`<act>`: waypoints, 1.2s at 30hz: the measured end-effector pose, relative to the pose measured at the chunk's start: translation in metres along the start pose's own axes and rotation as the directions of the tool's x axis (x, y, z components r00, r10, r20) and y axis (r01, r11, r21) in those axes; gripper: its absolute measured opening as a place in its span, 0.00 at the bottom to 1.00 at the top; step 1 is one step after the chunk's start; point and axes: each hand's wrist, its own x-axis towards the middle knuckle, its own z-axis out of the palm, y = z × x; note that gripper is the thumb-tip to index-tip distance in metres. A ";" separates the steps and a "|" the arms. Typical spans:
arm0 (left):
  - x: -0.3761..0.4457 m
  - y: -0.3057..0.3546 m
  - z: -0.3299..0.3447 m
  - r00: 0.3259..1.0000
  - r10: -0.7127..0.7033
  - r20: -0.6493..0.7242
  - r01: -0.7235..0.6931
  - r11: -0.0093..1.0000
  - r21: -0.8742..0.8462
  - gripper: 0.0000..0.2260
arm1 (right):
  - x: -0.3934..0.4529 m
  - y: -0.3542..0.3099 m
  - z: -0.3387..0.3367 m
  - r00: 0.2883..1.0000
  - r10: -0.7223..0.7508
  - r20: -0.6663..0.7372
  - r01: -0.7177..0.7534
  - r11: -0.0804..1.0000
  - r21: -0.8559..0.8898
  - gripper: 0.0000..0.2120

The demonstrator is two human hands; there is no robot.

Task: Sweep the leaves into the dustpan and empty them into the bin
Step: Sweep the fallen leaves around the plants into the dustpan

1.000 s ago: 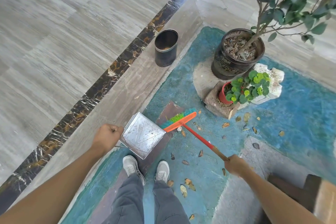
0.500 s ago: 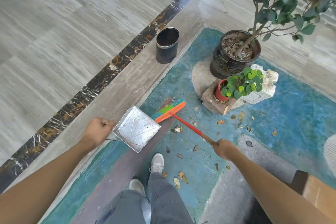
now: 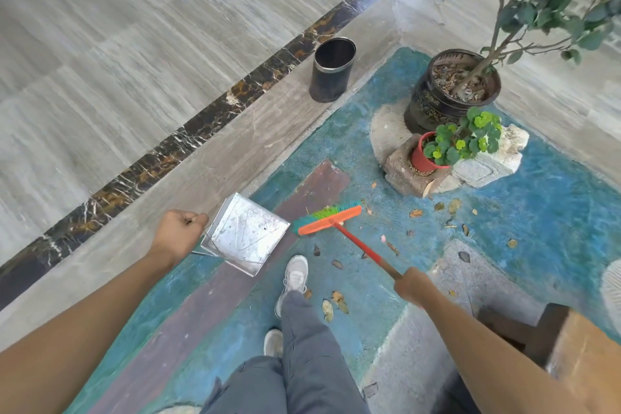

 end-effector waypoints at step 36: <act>-0.081 0.057 0.079 0.987 0.096 0.128 -0.108 0.990 0.093 0.22 | -0.098 0.180 0.067 0.936 0.344 0.077 -0.338 0.811 0.478 0.17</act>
